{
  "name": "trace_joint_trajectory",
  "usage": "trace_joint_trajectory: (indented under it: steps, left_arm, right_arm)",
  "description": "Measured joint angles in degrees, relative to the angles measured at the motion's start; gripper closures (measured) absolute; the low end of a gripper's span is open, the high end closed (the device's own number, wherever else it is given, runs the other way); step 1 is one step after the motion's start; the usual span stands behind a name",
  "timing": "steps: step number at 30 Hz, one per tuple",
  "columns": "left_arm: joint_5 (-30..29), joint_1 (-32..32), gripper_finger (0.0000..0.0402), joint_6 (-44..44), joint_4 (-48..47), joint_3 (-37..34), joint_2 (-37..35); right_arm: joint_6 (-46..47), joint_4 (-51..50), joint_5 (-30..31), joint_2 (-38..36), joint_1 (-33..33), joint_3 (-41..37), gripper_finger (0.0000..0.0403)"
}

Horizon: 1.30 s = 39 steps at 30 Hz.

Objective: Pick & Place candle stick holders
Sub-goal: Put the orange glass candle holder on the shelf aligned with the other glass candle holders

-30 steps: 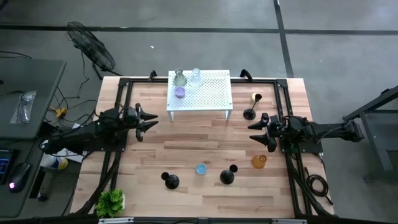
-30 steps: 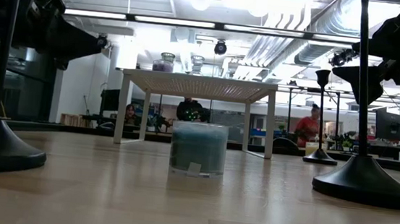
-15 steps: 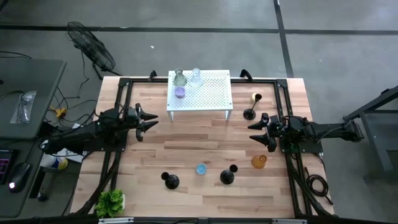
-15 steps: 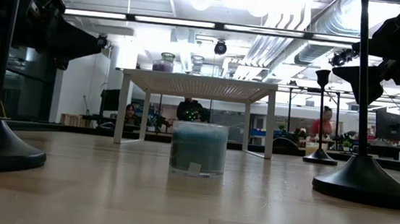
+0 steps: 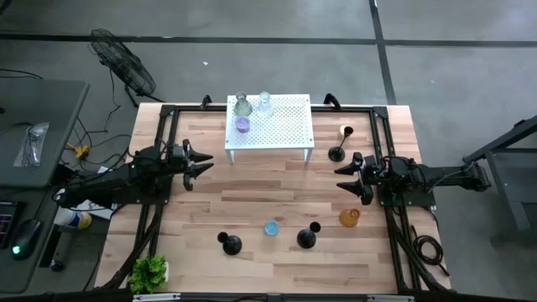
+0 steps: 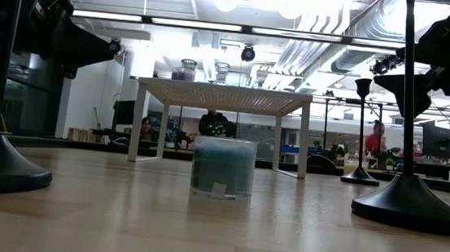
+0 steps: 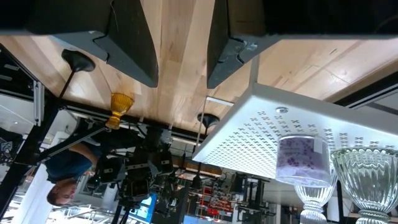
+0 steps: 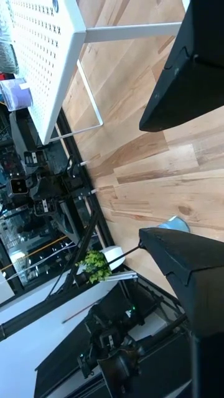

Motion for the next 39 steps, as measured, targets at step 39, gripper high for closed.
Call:
trace_joint_trajectory:
  steps: [39]
  left_arm:
    - [0.0, 0.0, 0.0268, 0.0, 0.0, 0.0, 0.0]
  right_arm:
    - [16.7, -18.7, 13.2, 4.2, 7.4, 15.8, 0.0143]
